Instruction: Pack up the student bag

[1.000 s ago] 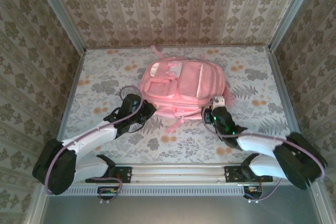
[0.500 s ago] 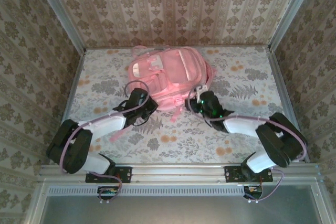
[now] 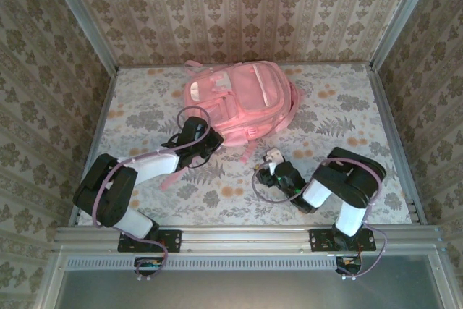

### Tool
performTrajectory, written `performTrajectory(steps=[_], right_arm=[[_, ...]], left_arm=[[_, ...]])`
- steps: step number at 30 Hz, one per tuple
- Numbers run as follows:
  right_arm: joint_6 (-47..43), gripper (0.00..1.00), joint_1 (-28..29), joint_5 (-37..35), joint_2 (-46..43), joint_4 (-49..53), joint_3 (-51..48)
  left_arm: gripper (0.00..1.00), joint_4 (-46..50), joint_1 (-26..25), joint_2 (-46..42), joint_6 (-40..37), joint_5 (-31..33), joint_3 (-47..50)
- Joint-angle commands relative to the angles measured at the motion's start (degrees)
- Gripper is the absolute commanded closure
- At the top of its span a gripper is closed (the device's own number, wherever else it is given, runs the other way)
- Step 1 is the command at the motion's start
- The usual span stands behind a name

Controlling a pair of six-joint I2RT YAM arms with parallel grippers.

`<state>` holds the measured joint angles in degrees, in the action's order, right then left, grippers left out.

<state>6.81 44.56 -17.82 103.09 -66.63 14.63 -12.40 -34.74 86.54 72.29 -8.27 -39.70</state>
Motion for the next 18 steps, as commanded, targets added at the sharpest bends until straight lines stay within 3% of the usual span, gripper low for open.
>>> performTrajectory(steps=[1, 14, 18], right_arm=[[-2.71, 0.37, 0.49, -2.94, 3.51, -10.85, 3.33], [0.74, 0.37, -0.01, -5.29, 10.73, -10.56, 9.39], [1.53, 0.33, -0.01, -6.33, 12.84, -10.6, 10.06]], left_arm=[[1.0, -4.46, 0.5, 0.45, 0.64, -4.52, 0.46], [1.0, -4.74, 1.96, 0.82, 1.21, -5.74, 1.03], [1.0, -5.06, 2.31, 1.16, 1.53, -6.01, 1.21]])
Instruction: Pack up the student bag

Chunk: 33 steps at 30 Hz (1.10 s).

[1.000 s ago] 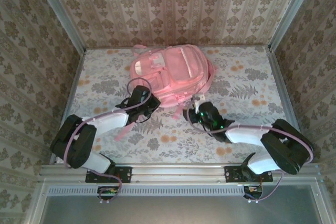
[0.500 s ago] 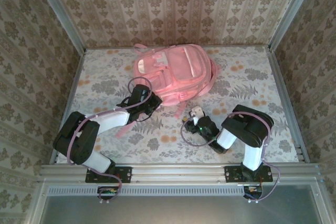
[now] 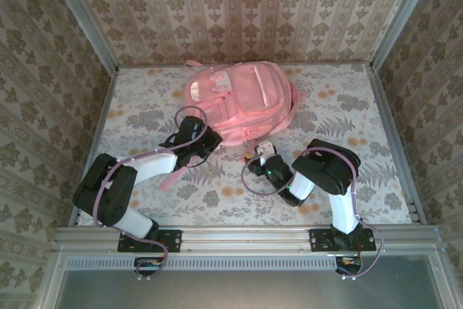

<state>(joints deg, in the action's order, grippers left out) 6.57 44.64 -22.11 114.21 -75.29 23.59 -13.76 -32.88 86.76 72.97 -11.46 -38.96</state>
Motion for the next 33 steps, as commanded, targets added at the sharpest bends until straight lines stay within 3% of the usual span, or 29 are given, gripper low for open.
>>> performTrajectory(steps=[1, 15, 24, 33], right_arm=[[1.86, 0.33, -0.25, -2.2, 2.11, -1.96, 1.35], [4.05, 0.42, -2.18, -0.66, 3.3, -1.82, 4.71], [4.95, 0.79, -2.76, 0.8, 3.01, -1.82, 3.16], [3.21, 0.95, -3.07, 1.32, 0.47, -0.67, 0.81]], left_arm=[[1.0, -3.8, 0.62, 1.07, 0.92, -2.95, 0.42], [1.0, -4.42, 1.51, 2.46, 1.25, -4.0, 0.02], [1.0, -4.18, 1.86, 2.53, 1.47, -4.05, 0.29], [1.0, -3.04, 2.34, 1.86, 1.13, -3.61, 0.31]])
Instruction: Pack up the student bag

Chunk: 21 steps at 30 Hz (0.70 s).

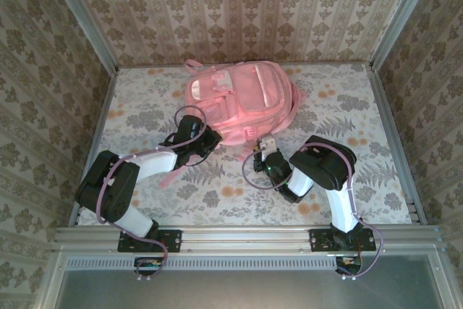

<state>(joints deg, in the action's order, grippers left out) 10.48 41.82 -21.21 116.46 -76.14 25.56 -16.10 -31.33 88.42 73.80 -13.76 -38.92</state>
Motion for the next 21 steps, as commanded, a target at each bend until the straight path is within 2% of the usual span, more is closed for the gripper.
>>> performTrajectory(steps=[1, 3, 14, 21], right_arm=[[-1.01, 0.97, -0.34, 0.47, -2.17, 0.61, -1.36], [-1.84, 1.0, -0.53, 0.55, -3.54, 2.45, -1.62], [-6.46, 1.0, -1.15, 2.18, -10.57, 23.44, 3.68], [-4.47, 1.0, -3.73, 3.66, -14.47, 29.34, 4.16]], left_arm=[[1.0, -0.38, 0.83, 0.0, 0.16, -1.15, 0.17], [1.0, 0.97, 0.83, -0.69, -0.43, -0.71, -0.17], [1.0, 7.58, 0.75, -2.86, -2.33, 0.99, -1.8], [1.0, 11.75, 0.75, -4.45, -3.84, 3.06, -2.52]])
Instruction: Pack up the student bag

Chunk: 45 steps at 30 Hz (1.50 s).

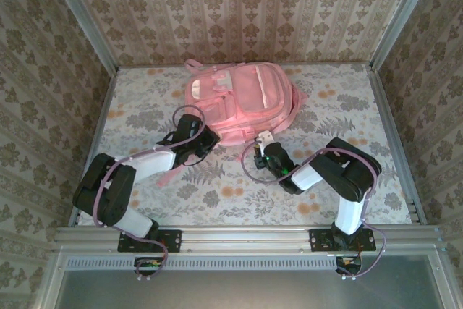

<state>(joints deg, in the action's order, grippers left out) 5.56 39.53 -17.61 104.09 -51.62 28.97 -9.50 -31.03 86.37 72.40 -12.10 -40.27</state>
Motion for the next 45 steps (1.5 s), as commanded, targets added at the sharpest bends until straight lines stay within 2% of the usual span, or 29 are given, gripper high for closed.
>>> performTrajectory(steps=[1, 24, 32, 37, 42, 45], right_arm=[[0.74, 1.0, -1.76, 0.12, -2.59, 5.66, 0.71], [8.99, 1.0, -7.0, 2.67, -8.37, 23.9, 4.25], [8.39, 1.0, -7.18, 3.29, -10.18, 29.89, 5.97], [8.33, 1.0, -7.18, 1.71, -14.14, 33.14, 5.41], [5.42, 1.0, -5.7, 7.42, -12.4, 41.8, 11.1], [3.47, 1.0, -4.01, 10.24, -10.3, 43.2, 14.07]], left_arm=[[1.0, 5.68, 0.44, -2.6, -2.66, 1.73, -1.29], [1.0, 14.06, 2.64, -6.9, -7.45, 5.61, -2.55], [1.0, 18.55, 4.48, -6.89, -9.45, 6.63, -4.17], [1.0, 22.15, 6.81, -4.87, -11.59, 7.8, -7.93], [1.0, 25.66, 8.79, 1.61, -15.45, 7.56, -15.53], [1.0, 26.54, 10.92, 4.63, -16.26, 3.42, -18.65]])
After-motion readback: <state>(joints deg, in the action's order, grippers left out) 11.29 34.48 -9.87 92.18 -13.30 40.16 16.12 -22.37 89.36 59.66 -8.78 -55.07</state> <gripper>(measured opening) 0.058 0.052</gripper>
